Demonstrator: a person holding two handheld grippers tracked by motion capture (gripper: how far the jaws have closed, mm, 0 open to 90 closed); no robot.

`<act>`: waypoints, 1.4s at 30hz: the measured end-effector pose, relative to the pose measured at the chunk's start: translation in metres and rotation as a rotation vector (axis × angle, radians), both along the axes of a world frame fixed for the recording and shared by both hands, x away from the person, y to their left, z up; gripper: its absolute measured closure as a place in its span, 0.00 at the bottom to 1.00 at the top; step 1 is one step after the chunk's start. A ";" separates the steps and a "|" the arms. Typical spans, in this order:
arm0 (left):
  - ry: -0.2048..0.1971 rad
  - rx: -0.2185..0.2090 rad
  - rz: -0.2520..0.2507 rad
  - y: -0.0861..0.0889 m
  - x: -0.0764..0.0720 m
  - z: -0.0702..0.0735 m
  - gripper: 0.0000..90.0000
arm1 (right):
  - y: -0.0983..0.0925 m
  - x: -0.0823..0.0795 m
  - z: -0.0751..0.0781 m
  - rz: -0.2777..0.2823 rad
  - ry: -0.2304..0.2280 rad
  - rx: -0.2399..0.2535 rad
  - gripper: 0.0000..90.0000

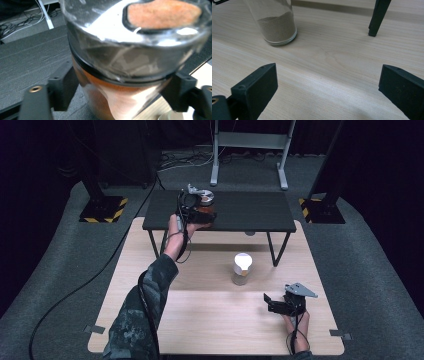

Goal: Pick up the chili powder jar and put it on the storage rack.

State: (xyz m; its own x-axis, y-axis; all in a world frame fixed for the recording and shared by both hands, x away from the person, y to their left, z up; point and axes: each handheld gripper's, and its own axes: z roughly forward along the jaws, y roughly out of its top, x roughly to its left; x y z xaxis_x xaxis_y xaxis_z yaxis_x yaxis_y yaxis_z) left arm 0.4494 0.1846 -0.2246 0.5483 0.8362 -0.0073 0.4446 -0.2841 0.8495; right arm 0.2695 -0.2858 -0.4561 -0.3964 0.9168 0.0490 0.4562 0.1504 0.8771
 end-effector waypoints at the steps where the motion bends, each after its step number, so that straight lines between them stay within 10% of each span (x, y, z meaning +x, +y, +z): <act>1: 0.016 0.005 -0.006 0.001 0.001 0.002 0.20 | 0.000 0.000 0.000 0.000 0.000 0.000 0.01; 9: 0.076 0.031 -0.016 0.010 -0.001 0.007 0.08 | 0.000 0.000 0.000 -0.001 -0.001 0.000 0.01; 22: 0.055 0.059 -0.068 0.038 -0.042 -0.005 0.03 | 0.001 0.000 0.000 -0.001 0.000 -0.007 0.01; 42: 0.110 0.111 -0.048 0.062 -0.097 -0.094 0.02 | 0.003 0.001 0.001 -0.004 0.004 -0.014 0.01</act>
